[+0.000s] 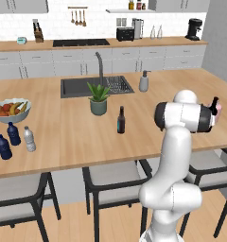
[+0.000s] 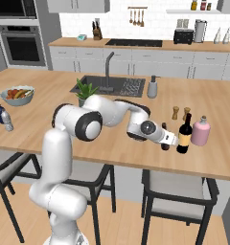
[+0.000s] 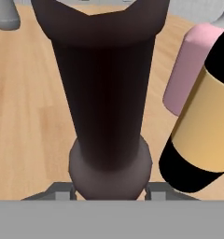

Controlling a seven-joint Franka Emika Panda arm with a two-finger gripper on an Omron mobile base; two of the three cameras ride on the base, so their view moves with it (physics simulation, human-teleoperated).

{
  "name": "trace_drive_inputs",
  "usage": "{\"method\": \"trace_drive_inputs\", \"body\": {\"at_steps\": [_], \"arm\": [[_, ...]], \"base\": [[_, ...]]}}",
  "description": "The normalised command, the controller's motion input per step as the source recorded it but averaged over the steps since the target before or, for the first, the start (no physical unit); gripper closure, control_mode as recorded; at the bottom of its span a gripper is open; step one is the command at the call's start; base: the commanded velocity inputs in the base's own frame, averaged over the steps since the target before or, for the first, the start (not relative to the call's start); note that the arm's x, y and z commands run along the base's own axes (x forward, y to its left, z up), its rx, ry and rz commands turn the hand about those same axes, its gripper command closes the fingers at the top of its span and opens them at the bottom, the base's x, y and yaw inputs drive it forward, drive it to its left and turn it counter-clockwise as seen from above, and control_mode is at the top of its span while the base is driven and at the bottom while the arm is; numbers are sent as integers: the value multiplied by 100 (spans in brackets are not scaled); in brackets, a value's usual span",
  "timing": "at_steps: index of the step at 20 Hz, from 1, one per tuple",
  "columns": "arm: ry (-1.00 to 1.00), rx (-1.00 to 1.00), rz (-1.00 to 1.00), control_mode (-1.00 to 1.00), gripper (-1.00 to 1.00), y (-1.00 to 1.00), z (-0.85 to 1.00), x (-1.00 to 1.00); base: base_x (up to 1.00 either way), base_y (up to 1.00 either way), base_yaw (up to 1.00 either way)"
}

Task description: Move the plastic bottles in the middle to the plastics group, and the glass bottles in the middle to the glass group.

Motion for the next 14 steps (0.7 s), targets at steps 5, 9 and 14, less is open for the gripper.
{"method": "trace_drive_inputs", "body": {"at_steps": [5, 9, 14], "arm": [[3, 0, 0, -100, 100, 0, -49, 3], [7, 3, 0, -100, 100, 0, -24, 3], [5, 7, 0, -100, 100, -1, 0, 0]], "base": [[0, 0, 0], [0, 0, 0], [0, 0, 0]]}}
